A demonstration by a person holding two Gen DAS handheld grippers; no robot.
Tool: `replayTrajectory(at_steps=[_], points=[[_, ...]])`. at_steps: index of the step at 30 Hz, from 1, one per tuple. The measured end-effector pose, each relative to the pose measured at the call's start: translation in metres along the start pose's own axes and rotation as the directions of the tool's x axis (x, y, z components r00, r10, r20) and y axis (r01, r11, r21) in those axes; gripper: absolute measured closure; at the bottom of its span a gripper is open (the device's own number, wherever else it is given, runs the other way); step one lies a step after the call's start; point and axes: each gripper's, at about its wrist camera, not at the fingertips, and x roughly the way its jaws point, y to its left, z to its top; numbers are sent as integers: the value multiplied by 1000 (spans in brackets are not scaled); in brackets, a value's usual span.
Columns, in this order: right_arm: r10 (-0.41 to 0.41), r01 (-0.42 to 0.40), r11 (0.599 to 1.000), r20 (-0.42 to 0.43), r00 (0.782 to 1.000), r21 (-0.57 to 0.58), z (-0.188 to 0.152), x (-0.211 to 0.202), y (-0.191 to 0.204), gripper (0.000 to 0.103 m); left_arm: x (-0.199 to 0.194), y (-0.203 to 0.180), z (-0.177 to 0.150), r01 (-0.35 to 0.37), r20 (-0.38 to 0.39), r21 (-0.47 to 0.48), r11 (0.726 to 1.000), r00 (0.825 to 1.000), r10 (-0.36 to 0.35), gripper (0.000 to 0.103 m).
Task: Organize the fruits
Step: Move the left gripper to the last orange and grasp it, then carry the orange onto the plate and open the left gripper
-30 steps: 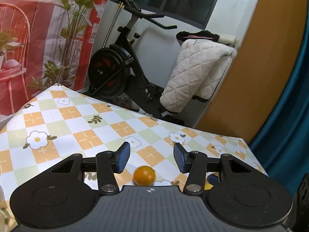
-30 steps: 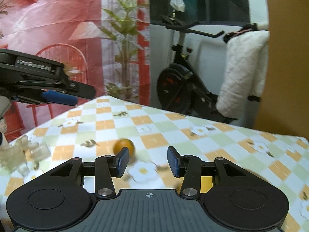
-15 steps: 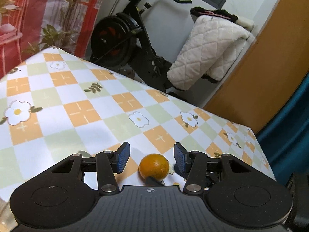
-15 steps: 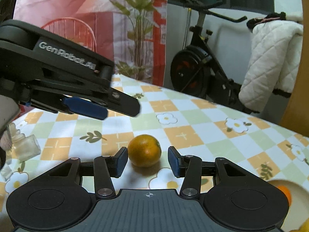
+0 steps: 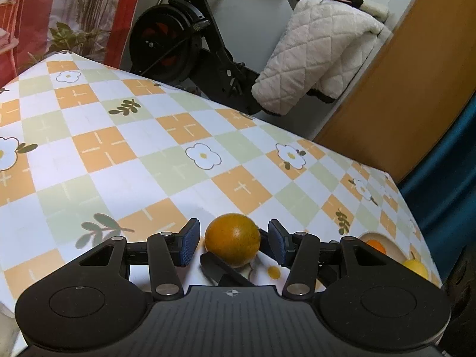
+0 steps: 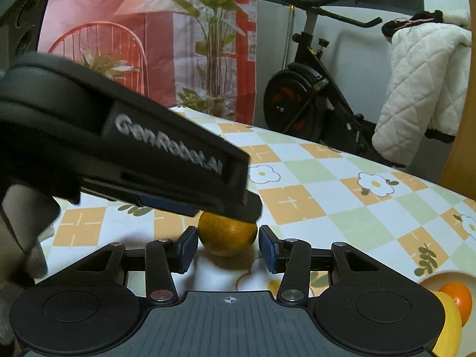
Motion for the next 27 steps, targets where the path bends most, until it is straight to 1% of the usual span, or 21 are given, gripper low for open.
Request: replayTrajectory(at_steps=[5, 6, 7, 12, 16, 22, 27], points=[[-6, 6, 1000, -9, 1000, 3, 0, 2, -1, 62, 3, 4, -3, 11, -12, -21, 1000, 1000, -11, 52], [-6, 6, 1000, -10, 1000, 4, 1, 3, -1, 62, 3, 4, -4, 12, -11, -18, 1000, 1000, -13, 53], [-6, 6, 1000, -10, 1000, 6, 1, 3, -1, 62, 3, 3, -4, 21, -11, -15, 1000, 1000, -21, 58], [0, 0, 1000, -11, 1000, 24, 1, 3, -5, 63, 0, 1, -7, 24, -10, 7, 1000, 1000, -24, 58], [15, -14, 998, -10, 1000, 66, 1, -1, -10, 63, -6, -3, -9, 27, -4, 20, 999, 1000, -26, 58], [23, -25, 996, 22, 1000, 84, -2, -23, -11, 63, -22, -10, -13, 43, 18, 25, 999, 999, -43, 58], [12, -18, 996, 62, 998, 83, -5, -50, -11, 63, -37, -26, -17, 59, 35, 43, 997, 998, -61, 58]])
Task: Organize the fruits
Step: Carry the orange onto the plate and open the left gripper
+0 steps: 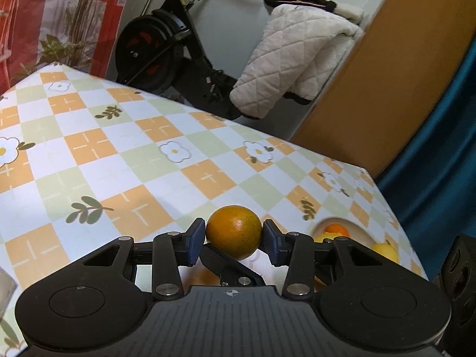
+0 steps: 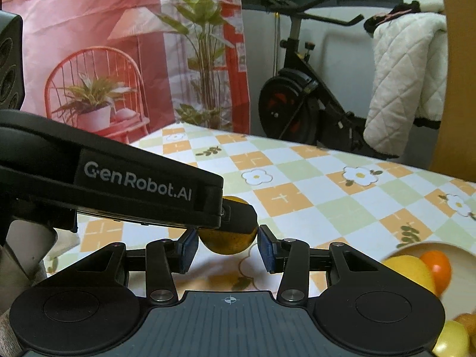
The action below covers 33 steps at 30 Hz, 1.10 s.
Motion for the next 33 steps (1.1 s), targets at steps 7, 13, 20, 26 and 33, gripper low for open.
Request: replayTrajectory(at_steps=[7, 13, 20, 26, 33], points=[[-25, 25, 1000, 58, 998, 15, -7, -40, -13, 63, -9, -33, -5, 23, -3, 77, 997, 1000, -23, 59], [-54, 50, 998, 94, 994, 50, -13, -66, -34, 63, -5, -63, -7, 36, -19, 143, 989, 999, -34, 58], [-101, 87, 990, 125, 987, 106, -25, -93, -69, 63, 10, -101, -12, 65, -52, 229, 971, 997, -54, 58], [-151, 127, 975, 122, 981, 180, -39, -105, -107, 63, 32, -132, -18, 95, -100, 277, 956, 993, -70, 58], [-183, 154, 961, 111, 977, 230, -54, -103, -133, 63, 55, -154, -25, 81, -144, 338, 938, 989, -34, 58]])
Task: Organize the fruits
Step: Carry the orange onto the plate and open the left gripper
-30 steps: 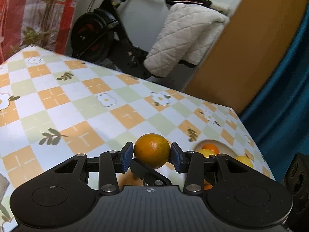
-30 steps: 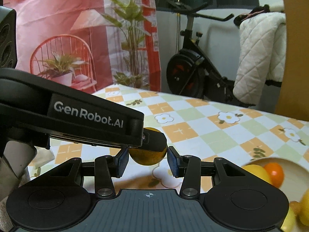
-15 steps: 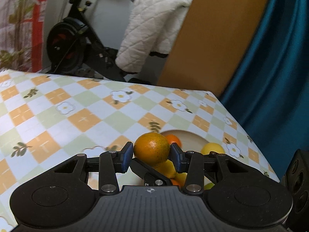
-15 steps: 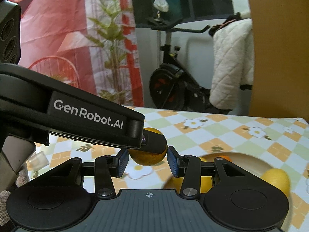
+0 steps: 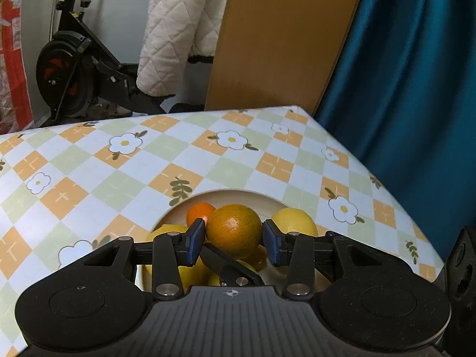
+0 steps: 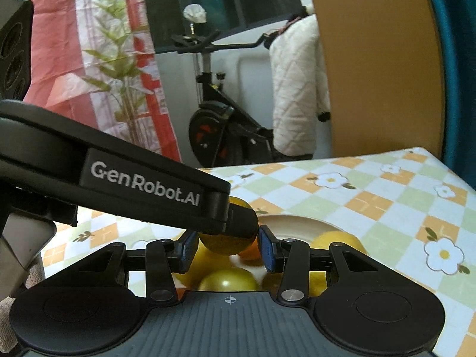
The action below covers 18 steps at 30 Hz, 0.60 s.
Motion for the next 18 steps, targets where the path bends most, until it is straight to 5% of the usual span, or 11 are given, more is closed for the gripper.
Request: replayTrajectory(at_steps=[18], points=[[-8, 7, 999, -17, 1000, -39, -2, 19, -8, 63, 20, -7, 6, -49, -48, 2, 999, 998, 49, 57]])
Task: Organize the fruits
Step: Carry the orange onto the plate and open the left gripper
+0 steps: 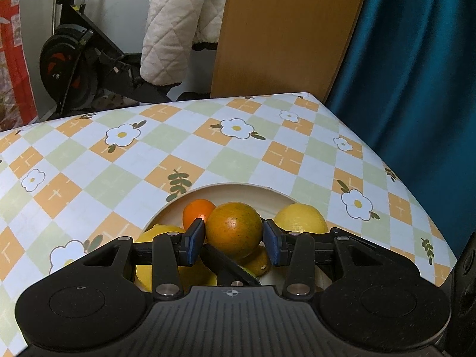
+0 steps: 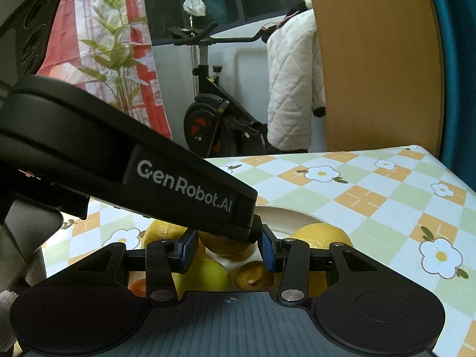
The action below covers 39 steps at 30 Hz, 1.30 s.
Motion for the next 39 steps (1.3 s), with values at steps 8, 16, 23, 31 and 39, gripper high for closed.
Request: replayTrajectory(at_steps=[8, 16, 23, 31, 39], points=[[6, -6, 1000, 9, 1000, -7, -2, 0, 0, 64, 2, -1, 1, -10, -3, -4, 1000, 1000, 10, 57], [3, -3, 1000, 6, 1000, -9, -2, -2, 1, 64, 3, -1, 0, -13, -7, -6, 1000, 1000, 13, 58], [4, -4, 1000, 7, 1000, -9, -1, -2, 1, 63, 2, -1, 0, -11, -6, -11, 1000, 1000, 11, 58], [3, -3, 1000, 6, 1000, -9, -1, -2, 1, 63, 3, -1, 0, -13, -4, -11, 1000, 1000, 13, 57], [2, -2, 1000, 6, 1000, -9, -1, -2, 1, 62, 2, -1, 0, -14, -2, -12, 1000, 1000, 14, 57]])
